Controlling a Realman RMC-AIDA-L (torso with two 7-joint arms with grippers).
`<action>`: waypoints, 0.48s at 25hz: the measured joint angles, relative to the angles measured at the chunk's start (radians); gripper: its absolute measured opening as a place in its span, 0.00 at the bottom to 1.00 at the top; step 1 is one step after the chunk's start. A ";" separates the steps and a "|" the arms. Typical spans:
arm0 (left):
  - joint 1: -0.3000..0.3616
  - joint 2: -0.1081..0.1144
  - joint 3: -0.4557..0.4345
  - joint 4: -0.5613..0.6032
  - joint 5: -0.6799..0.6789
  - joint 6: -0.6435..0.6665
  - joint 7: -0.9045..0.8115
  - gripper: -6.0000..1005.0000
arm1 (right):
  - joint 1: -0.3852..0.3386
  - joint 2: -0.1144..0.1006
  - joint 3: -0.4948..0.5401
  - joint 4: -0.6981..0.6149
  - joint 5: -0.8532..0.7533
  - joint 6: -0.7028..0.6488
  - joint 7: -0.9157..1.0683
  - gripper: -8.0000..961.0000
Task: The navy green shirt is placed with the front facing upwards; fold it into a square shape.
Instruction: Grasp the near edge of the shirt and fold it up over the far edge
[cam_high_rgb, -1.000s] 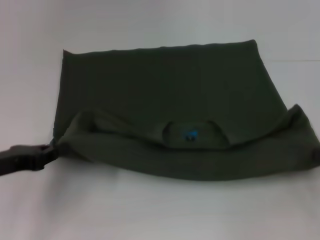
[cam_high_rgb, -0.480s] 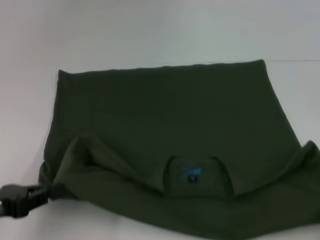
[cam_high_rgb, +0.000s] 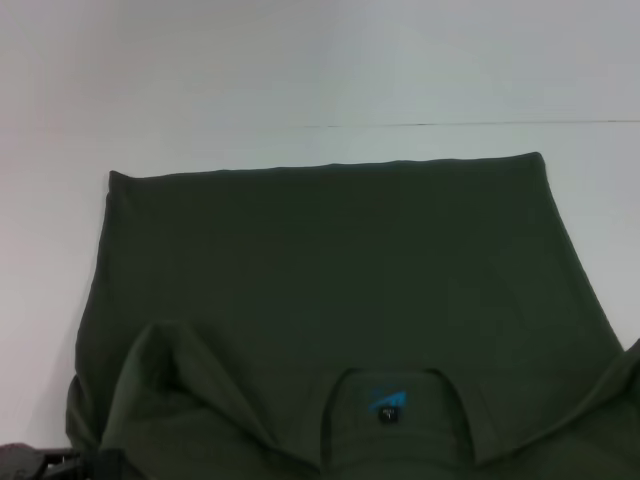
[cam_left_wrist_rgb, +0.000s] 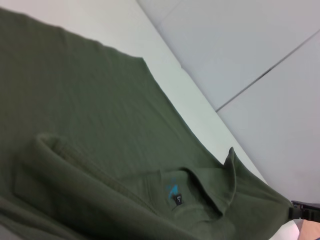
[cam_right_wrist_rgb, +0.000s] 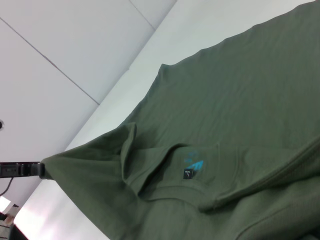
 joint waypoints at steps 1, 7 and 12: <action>0.002 -0.001 0.000 -0.001 0.003 0.002 0.001 0.02 | -0.002 0.000 0.008 0.000 -0.004 -0.006 -0.003 0.05; -0.031 0.007 -0.014 -0.008 0.003 -0.013 0.003 0.02 | 0.044 -0.009 0.107 0.001 -0.002 -0.010 -0.004 0.05; -0.146 0.051 -0.092 -0.063 -0.001 -0.104 -0.015 0.02 | 0.156 -0.007 0.250 0.021 0.001 0.018 -0.013 0.05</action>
